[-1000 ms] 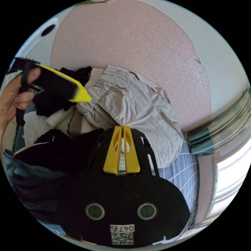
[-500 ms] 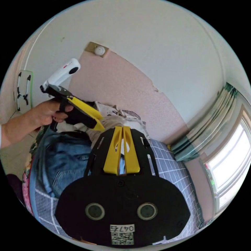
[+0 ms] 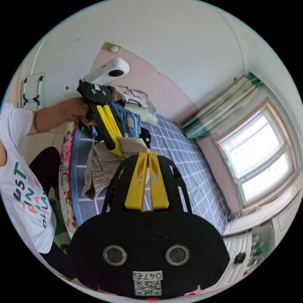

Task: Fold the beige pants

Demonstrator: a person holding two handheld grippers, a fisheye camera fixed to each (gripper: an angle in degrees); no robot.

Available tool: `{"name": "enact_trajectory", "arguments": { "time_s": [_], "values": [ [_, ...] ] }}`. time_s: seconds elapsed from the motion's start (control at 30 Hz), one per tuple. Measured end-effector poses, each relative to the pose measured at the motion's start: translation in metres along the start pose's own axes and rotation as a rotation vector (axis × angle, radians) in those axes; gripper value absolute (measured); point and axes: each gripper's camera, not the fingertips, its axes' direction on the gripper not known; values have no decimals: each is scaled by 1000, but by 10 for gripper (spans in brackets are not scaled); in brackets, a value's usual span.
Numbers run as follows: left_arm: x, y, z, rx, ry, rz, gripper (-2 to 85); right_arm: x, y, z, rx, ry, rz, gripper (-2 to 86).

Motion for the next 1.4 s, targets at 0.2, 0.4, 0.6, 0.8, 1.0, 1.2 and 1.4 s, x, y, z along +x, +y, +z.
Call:
{"name": "enact_trajectory", "arguments": {
  "time_s": [0.2,0.4,0.6,0.8,1.0,1.2,1.4],
  "values": [
    [56,-177,116,-120,326,73,-6,76,119,-107,-146,217,252,-4],
    [163,-281,195,-339,387,355,-5,83,213,-208,-231,307,282,-4],
    [204,-238,324,-671,300,415,-5,32,327,-172,-245,-51,375,-1],
    [161,-146,436,-750,478,154,-6,-20,428,-92,-233,-368,633,0],
    [148,-89,472,-585,528,23,-6,-49,468,-79,-247,-403,849,-1],
    [132,-54,492,-473,695,-38,-7,-56,489,-84,-290,-394,959,-1],
    [131,-41,507,-430,812,-75,-8,-50,489,-103,-360,-339,939,-1]
  ]
}}
